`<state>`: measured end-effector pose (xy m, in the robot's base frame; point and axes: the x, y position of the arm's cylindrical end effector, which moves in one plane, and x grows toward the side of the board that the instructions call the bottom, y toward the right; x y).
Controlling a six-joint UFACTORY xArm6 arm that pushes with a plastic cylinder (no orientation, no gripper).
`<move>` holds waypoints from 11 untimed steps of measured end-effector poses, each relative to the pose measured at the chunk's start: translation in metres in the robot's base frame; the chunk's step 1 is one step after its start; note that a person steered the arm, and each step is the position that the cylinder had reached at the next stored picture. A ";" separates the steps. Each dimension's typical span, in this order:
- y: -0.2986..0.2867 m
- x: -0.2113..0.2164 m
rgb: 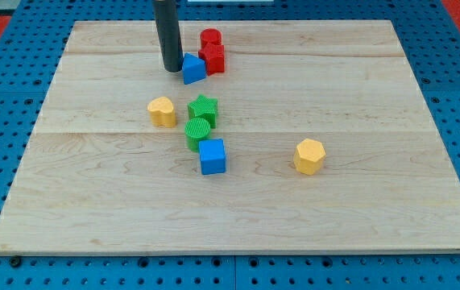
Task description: Slightly move the blue triangle below the red star
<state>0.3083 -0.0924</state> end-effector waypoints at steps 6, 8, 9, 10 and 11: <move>-0.027 -0.015; 0.002 0.005; 0.013 0.011; 0.015 0.016; 0.026 0.022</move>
